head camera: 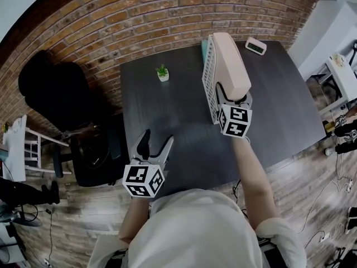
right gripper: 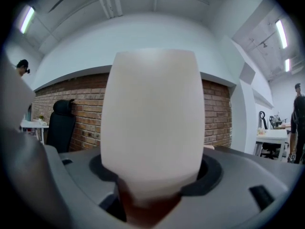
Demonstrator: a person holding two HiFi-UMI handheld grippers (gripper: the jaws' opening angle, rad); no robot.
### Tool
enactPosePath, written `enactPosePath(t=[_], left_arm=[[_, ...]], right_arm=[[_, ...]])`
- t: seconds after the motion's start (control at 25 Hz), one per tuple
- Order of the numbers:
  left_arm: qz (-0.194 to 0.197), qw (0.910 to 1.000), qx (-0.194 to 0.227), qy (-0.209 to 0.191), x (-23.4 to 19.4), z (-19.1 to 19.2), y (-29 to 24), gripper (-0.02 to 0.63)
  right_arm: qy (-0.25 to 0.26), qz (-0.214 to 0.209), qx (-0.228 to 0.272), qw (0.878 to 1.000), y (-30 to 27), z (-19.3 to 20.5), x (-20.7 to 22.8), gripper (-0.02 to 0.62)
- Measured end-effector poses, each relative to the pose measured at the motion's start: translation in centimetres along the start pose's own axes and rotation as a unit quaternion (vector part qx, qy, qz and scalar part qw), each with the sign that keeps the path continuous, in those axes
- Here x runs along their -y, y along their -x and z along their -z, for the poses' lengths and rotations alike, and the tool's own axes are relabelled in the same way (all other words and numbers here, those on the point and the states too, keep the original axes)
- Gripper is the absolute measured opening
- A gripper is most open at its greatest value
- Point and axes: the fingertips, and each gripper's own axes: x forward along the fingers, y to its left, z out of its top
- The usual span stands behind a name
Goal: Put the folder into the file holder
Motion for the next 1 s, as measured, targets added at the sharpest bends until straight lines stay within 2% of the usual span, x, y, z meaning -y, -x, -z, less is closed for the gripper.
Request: enactPosePath(t=[0.16,0.48,0.6,0.76,0.92,1.0], left_arm=[[0.007,1.0000,0.003,-0.004,0.5,-0.7,0.6,0.328],[0.033,0.9994,0.000,-0.009,1.6,-1.1,2.2,0.328],[0.045,0.9989,0.001,-0.012,1.8,-1.4,3.2,0.328],[0.060,0.9981,-0.004,-0.016,1.7,-1.3,5.3,0.328],[0.075,0.9970,-0.010,-0.017,1.3,-1.0,7.9,0.325],[0.081,0.9964,-0.013,-0.019,1.0,-0.7,9.5,0.304]], right_arm=[[0.003,-0.009,-0.021,1.000,0.9,0.0,-0.2,0.339],[-0.034,0.006,-0.023,0.999,7.0,-0.4,-0.3,0.330],[-0.036,0.005,-0.024,0.999,9.8,-0.8,-1.4,0.279],[-0.045,-0.001,-0.017,0.999,13.9,-1.7,-4.0,0.173],[-0.044,0.003,-0.007,0.999,18.0,-2.7,-7.1,0.120],[-0.046,0.007,-0.003,0.999,20.1,-3.1,-8.8,0.096]])
